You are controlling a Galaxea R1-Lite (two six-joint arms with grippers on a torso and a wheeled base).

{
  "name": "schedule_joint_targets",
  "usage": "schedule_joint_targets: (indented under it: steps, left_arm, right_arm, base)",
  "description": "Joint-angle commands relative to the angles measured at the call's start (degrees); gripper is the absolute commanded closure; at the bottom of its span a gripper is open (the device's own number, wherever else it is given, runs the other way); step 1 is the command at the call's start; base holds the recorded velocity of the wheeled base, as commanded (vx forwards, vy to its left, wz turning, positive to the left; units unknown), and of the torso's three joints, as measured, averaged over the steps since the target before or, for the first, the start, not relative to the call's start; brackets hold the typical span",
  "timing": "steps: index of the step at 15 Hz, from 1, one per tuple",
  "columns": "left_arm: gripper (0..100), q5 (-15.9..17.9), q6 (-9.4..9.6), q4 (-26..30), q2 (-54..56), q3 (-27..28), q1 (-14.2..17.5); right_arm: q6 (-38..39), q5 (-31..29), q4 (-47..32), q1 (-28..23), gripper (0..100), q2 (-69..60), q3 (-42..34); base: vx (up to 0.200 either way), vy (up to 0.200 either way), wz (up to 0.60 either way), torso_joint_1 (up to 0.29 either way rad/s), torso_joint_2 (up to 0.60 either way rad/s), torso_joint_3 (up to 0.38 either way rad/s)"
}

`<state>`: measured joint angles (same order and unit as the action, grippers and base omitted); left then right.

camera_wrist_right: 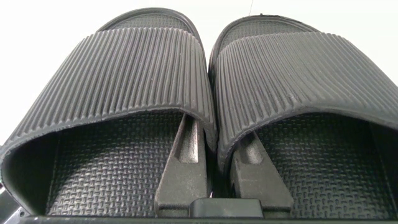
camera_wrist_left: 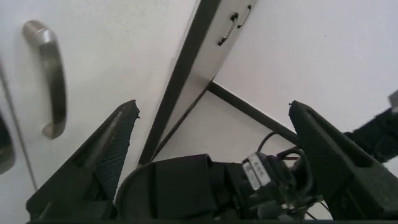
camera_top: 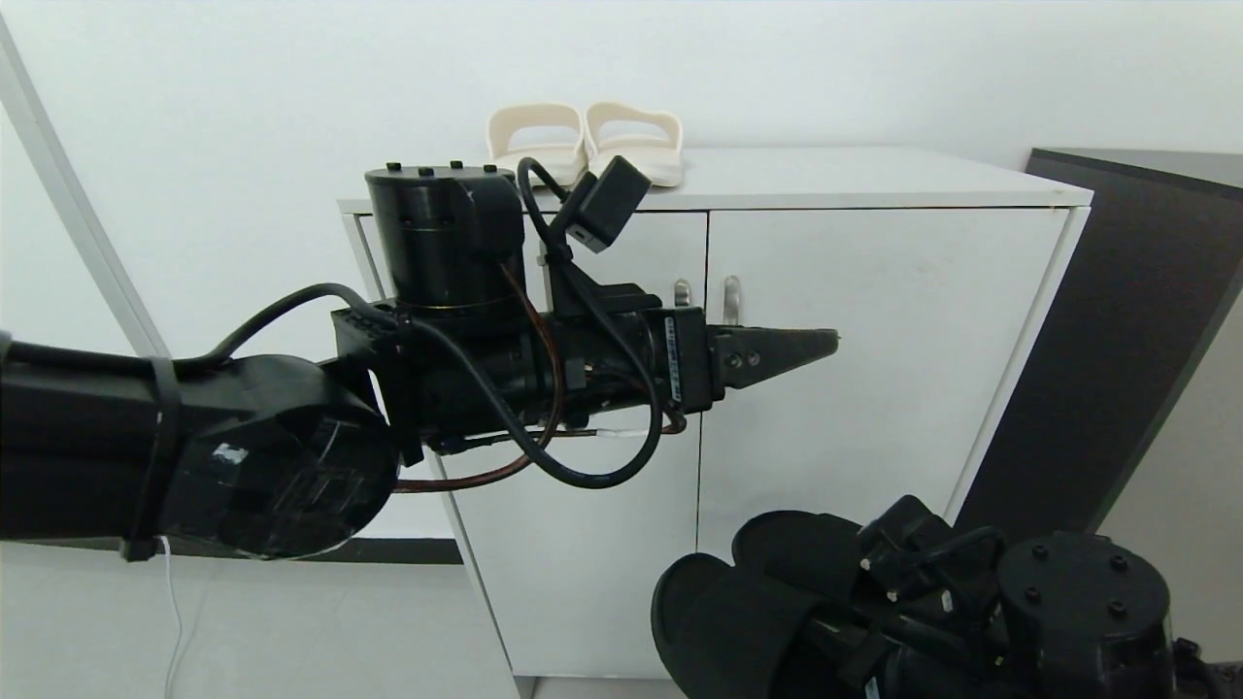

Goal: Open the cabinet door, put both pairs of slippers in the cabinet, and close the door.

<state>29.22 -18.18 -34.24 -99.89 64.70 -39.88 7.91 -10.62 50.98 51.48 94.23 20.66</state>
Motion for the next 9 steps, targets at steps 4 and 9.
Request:
schedule_joint_targets:
  steps: [4,9]
  left_arm:
    - [0,-5.31,-0.02,-0.03,-1.89,1.13,0.32]
    - [0,-9.45,0.42,0.14,-5.58,4.91,1.47]
  right_arm:
    - [0.00,-0.10,0.00,-0.06,100,0.07,-0.10]
    - [0.00,-0.10,0.00,-0.06,100,0.07,-0.10]
  base:
    - [0.000,0.000,0.00,0.000,0.00,0.000]
    - [0.000,0.000,0.00,0.000,0.00,0.000]
